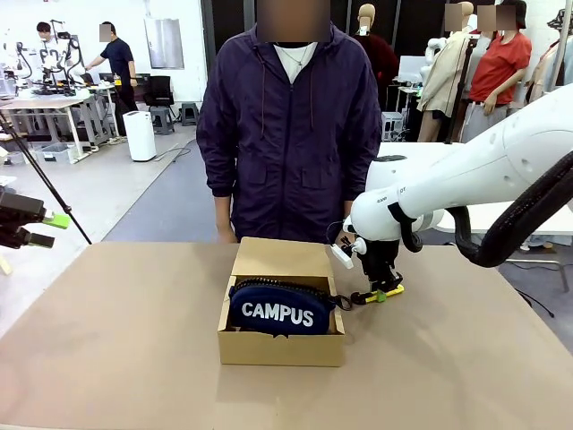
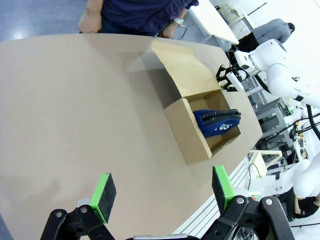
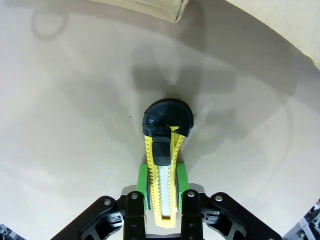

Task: Pack the items into the box.
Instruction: Pick up the item indicated by the person and place it inside the Mailer Box.

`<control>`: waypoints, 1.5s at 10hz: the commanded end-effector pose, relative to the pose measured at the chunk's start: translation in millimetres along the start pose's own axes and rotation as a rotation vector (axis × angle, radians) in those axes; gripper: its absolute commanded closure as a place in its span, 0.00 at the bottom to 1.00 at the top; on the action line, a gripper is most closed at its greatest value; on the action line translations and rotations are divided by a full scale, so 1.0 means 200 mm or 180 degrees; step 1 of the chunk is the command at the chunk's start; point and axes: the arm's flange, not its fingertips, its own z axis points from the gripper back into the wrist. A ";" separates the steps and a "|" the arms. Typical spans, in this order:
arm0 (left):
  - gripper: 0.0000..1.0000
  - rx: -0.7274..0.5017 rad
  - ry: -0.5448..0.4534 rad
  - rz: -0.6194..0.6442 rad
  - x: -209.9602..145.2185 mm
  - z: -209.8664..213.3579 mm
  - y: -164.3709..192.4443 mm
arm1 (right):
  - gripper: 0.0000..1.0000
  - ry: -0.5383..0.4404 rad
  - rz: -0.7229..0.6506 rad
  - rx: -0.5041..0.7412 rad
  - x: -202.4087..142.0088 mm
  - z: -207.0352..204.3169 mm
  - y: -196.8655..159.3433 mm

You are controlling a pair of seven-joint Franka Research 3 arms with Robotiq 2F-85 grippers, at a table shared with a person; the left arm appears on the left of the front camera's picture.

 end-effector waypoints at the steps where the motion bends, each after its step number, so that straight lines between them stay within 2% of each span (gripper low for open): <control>1: 0.00 -0.0012 0.0022 0.0025 0.00 0.01 0.00 | 1.00 0.0059 -0.0165 0.0092 -0.01 0.13 0.00; 2: 0.00 -0.0012 0.0022 0.0025 0.00 0.01 0.00 | 1.00 0.0107 -0.0447 0.0170 0.00 0.28 0.06; 4: 0.00 -0.0012 0.0022 0.0025 0.00 0.01 0.00 | 1.00 0.0160 -0.0650 0.0390 0.03 0.57 0.28; 6: 0.00 -0.0012 0.0022 0.0025 0.00 0.01 0.00 | 1.00 -0.0022 -0.0634 0.0574 0.02 0.74 0.50; 7: 0.00 -0.0012 0.0022 0.0025 0.00 0.01 0.00 | 1.00 -0.0078 -0.0734 0.0599 0.02 0.79 0.59; 8: 0.00 -0.0012 0.0022 0.0025 0.00 0.01 0.00 | 1.00 -0.0241 -0.1033 0.0475 -0.01 0.82 0.71; 9: 0.00 -0.0012 0.0022 0.0025 0.00 0.01 0.00 | 1.00 -0.0250 -0.1391 0.0431 -0.05 0.80 0.74; 10: 0.00 -0.0012 0.0022 0.0025 0.00 0.01 0.00 | 1.00 -0.0081 -0.0778 0.0594 0.02 0.86 0.61; 12: 0.00 -0.0012 0.0022 0.0025 0.00 0.01 0.00 | 1.00 -0.0081 -0.0778 0.0594 0.02 0.86 0.61; 13: 0.00 -0.0012 0.0022 0.0025 0.00 0.01 0.00 | 1.00 -0.0156 -0.0963 0.0588 -0.01 0.85 0.68; 14: 0.00 -0.0012 0.0022 0.0025 0.00 0.01 0.00 | 1.00 -0.0446 -0.1030 0.0481 -0.01 0.85 0.63; 15: 0.00 -0.0012 0.0022 0.0025 0.00 0.01 0.00 | 1.00 -0.0246 -0.1181 0.0389 0.07 0.87 0.61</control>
